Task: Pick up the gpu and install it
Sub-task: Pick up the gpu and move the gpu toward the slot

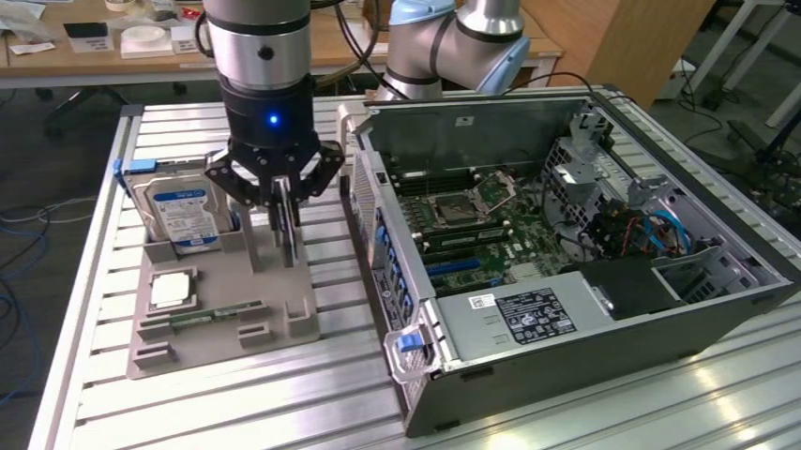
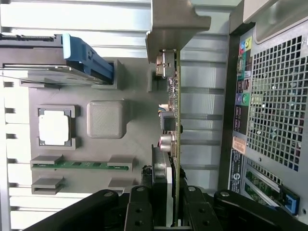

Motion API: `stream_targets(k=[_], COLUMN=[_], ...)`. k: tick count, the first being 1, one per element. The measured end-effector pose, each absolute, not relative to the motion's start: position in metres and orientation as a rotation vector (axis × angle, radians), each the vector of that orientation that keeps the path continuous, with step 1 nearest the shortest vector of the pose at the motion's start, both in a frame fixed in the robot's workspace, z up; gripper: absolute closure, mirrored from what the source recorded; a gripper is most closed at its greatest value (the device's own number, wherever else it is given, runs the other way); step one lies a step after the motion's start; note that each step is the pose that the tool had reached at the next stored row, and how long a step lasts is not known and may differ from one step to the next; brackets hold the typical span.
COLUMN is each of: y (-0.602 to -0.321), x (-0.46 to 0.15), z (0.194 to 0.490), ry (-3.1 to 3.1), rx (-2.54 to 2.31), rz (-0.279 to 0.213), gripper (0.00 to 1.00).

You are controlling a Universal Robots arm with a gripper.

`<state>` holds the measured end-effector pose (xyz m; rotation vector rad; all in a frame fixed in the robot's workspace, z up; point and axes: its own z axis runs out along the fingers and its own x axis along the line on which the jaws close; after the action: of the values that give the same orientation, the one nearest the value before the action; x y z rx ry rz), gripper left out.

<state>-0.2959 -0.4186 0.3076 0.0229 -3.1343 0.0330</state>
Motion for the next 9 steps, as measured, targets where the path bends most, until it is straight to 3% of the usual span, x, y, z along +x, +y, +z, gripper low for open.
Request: stream_targets(k=[9], y=[-0.419], x=[-0.296], z=[0.323], ry=[-3.134], rx=[0.023], rz=[0.02], gripper=[0.72])
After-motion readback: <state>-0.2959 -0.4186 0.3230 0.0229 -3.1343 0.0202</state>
